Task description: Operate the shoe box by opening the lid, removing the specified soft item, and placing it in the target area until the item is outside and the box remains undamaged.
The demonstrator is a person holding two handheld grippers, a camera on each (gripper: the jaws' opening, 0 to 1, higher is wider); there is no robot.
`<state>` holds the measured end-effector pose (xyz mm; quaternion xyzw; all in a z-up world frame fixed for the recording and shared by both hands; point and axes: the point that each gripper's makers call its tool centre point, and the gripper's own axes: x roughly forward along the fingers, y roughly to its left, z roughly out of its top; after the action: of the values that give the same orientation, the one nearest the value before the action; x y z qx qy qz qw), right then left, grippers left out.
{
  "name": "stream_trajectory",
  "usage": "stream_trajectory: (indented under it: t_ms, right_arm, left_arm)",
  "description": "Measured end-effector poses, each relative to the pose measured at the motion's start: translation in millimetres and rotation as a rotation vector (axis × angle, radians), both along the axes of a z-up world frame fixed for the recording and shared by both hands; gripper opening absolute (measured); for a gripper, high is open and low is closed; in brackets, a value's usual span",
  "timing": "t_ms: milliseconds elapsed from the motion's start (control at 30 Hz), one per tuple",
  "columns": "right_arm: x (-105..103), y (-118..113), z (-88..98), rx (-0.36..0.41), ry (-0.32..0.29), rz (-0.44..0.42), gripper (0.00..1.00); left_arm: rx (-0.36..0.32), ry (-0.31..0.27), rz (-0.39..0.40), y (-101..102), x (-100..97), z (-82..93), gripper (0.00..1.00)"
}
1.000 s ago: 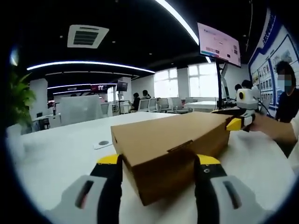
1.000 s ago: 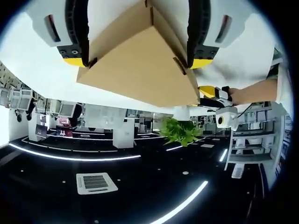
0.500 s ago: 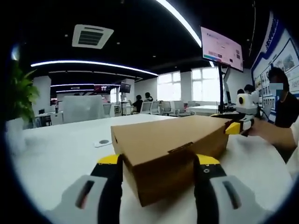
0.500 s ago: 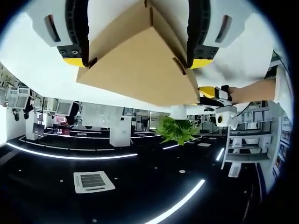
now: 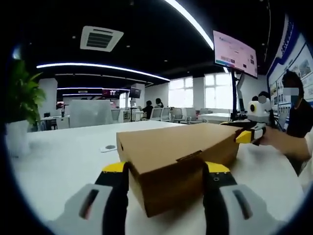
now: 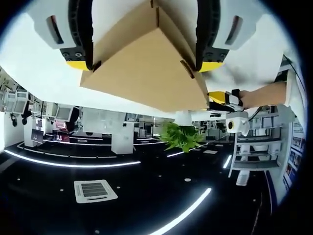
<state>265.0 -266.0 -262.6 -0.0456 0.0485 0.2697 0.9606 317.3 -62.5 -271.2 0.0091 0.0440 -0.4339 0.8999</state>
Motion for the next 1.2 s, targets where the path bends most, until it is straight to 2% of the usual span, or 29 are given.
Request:
stream_trajectory:
  t_ms: [400,1200]
  right_arm:
    - [-3,1,-0.4,-0.003,0.008,0.016,0.87]
    - [-11,6,1.1,0.000,0.006,0.062,0.87]
  left_arm:
    - [0.021,0.014,0.032,2,-8.6,0.8,0.61]
    - [0.015,0.014,0.092,10,-29.3,1.6,0.61]
